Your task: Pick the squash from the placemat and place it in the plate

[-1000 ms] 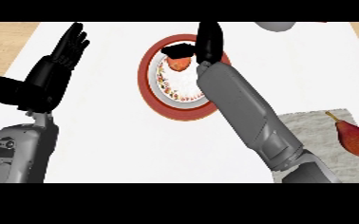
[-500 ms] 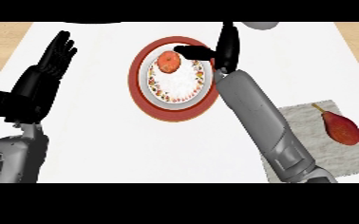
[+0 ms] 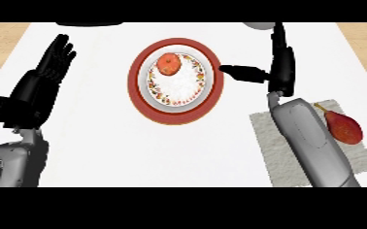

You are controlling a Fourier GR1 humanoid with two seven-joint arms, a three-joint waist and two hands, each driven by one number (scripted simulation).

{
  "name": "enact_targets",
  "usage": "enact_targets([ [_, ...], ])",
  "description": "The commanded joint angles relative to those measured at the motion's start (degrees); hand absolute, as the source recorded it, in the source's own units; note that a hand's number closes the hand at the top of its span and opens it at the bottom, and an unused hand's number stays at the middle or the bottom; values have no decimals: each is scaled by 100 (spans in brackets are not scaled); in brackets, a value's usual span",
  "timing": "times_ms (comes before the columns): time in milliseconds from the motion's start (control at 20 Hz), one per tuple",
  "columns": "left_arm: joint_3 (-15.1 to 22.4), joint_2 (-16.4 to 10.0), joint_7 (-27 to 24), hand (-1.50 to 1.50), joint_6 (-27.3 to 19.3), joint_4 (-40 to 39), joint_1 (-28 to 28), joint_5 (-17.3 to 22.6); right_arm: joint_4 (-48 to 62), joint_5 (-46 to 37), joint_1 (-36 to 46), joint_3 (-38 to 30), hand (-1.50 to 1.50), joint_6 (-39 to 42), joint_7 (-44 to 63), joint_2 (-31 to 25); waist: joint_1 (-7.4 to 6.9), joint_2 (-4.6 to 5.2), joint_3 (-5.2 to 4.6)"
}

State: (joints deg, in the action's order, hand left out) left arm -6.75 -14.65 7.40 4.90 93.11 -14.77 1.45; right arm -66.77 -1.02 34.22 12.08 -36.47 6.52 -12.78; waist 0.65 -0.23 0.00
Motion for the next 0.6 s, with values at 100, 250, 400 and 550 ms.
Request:
enact_targets([
  [100, -107, -12, 1, 0, 125, 107, 96, 117, -1623, 56, -1181, -142, -150, 647, 525, -799, 4, -3, -2],
  [250, -22, 0, 393, 0, 96, 434, -14, 73, -1800, 126, -1541, -443, -150, 952, 231, -954, -39, 8, 0],
  [400, 33, 164, 51, 0, -33, -93, -175, -164, -1687, 107, -1904, -713, -150, 1140, -349, -808, -46, 21, 0],
  [550, -114, 32, -18, 0, 190, 209, 154, 15, -1546, -44, -1943, -919, -150, 1132, -557, -887, -70, 19, 0],
])
